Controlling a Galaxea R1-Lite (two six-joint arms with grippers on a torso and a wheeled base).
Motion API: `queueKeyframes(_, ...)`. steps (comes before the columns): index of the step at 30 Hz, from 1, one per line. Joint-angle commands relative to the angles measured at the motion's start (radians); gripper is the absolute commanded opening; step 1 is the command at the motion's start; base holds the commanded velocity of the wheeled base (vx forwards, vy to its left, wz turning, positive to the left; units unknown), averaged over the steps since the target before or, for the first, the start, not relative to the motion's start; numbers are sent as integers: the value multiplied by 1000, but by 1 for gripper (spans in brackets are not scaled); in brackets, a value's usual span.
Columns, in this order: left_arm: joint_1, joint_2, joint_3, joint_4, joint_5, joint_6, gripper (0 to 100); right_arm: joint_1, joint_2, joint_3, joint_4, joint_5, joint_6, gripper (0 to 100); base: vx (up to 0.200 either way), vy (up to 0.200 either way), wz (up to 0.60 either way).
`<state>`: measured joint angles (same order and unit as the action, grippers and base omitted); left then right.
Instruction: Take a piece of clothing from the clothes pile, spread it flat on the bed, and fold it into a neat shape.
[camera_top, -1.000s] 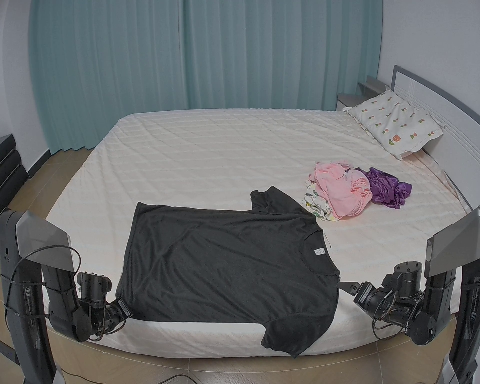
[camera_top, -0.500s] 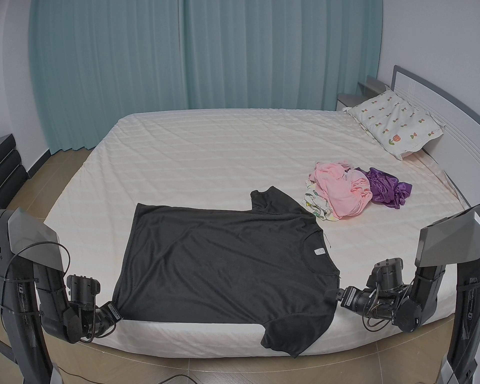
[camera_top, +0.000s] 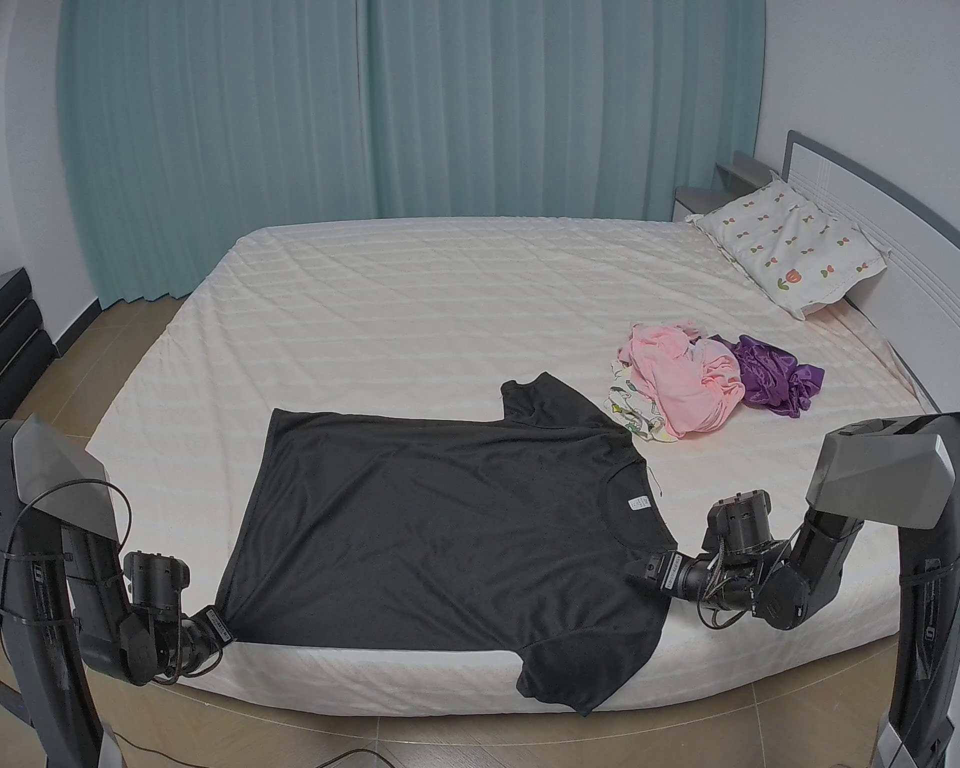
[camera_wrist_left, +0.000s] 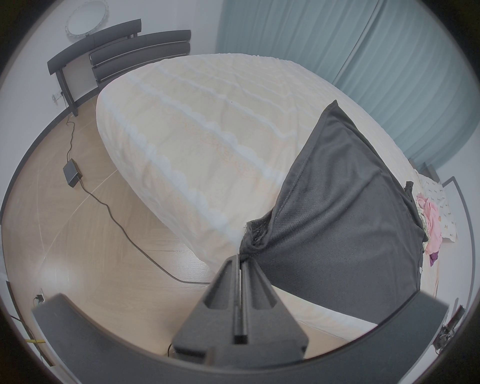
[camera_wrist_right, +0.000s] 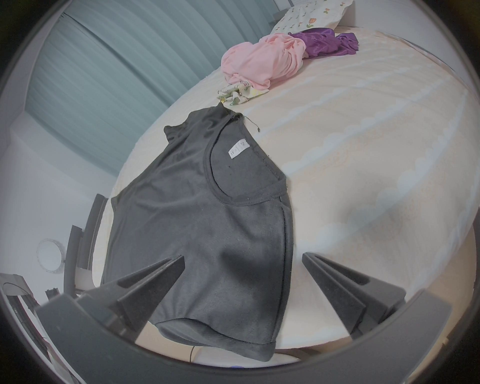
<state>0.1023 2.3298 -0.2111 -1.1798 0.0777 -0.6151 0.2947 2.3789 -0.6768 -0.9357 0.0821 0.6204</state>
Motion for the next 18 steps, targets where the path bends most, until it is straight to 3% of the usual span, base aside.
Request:
queueKeyframes(1, 0, 6, 1, -1, 1, 0, 0, 8, 23, -23, 6, -1, -13, 100, 0, 0, 0)
queueKeyframes(2, 0, 5, 1, -1, -1, 0, 0, 8, 28, -27, 11, -1, -19, 100, 0, 0, 0)
queueKeyframes(3, -1, 3, 1, -3, -9, -2, 0, 8, 31, -32, 20, -2, -30, 0, 0, 0, 0)
queueKeyframes(9, -3, -1, 9, -17, -29, -3, 0, -9, 20, -101, 71, -12, -44, 0, 0, 0, 0)
queueKeyframes(18, -10, 2, 15, -54, -33, -8, 0, -103, 22, -247, 87, -18, -53, 0, 0, 0, 0)
